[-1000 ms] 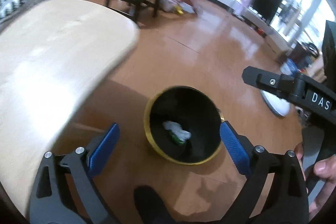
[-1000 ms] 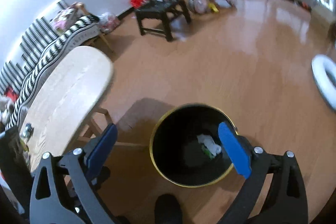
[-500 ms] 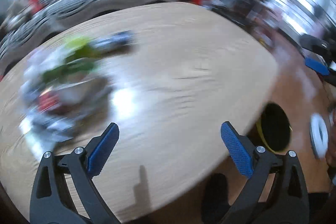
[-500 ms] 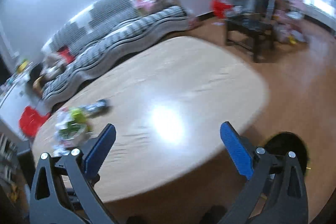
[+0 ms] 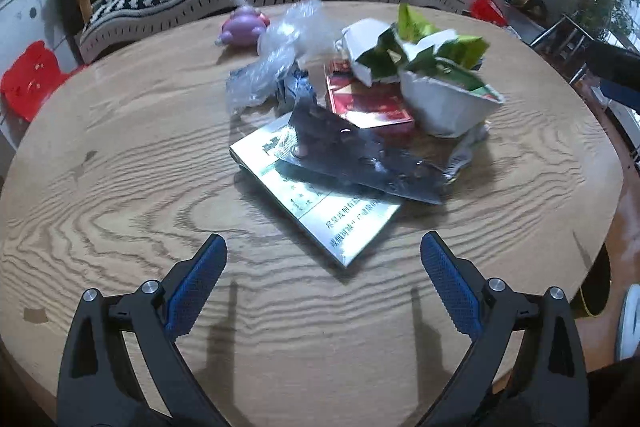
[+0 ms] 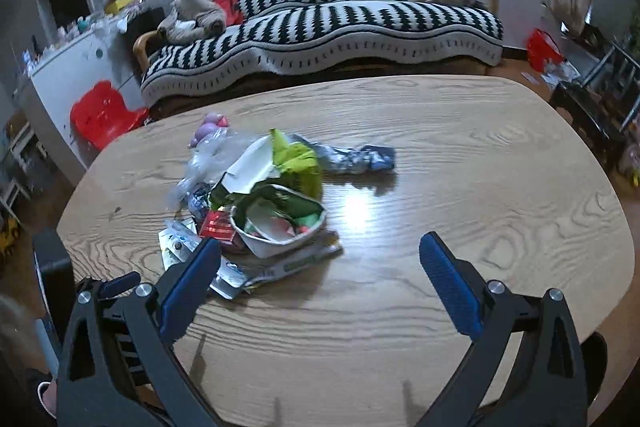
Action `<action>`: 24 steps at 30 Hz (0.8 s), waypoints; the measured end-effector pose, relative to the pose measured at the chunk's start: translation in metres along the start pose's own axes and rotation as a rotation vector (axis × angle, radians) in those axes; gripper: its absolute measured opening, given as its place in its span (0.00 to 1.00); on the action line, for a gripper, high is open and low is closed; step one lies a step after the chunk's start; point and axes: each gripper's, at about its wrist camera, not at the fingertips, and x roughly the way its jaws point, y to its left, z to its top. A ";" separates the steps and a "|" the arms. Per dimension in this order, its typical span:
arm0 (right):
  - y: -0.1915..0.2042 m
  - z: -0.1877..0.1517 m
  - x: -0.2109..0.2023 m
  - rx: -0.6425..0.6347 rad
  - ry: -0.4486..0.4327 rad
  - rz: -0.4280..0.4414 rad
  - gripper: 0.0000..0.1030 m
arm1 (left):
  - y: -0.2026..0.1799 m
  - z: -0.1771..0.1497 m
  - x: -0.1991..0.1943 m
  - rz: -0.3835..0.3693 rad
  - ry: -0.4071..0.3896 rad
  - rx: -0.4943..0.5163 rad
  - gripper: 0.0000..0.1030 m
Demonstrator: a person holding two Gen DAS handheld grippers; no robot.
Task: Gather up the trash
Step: 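Swing both grippers back over the table toward the remaining trash, then grasp the white cigarette pack with the left gripper while the right grasps the silver pill blister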
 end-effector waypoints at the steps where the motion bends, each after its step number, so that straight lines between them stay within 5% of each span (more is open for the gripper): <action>1: 0.005 0.003 0.006 0.000 0.008 0.003 0.93 | 0.000 0.001 0.007 0.003 0.007 -0.002 0.92; 10: -0.004 0.003 0.035 0.008 0.079 0.048 0.93 | 0.047 0.007 0.027 0.060 0.034 -0.065 0.92; 13: 0.013 -0.001 0.040 -0.063 0.096 0.088 0.93 | 0.080 0.002 0.021 0.093 0.029 -0.127 0.92; 18: 0.053 -0.015 0.052 -0.216 0.153 0.187 0.90 | 0.094 0.001 0.018 0.044 0.033 -0.126 0.92; 24: 0.085 -0.037 0.076 -0.376 0.216 0.172 0.79 | 0.100 0.000 0.009 0.007 0.019 -0.119 0.92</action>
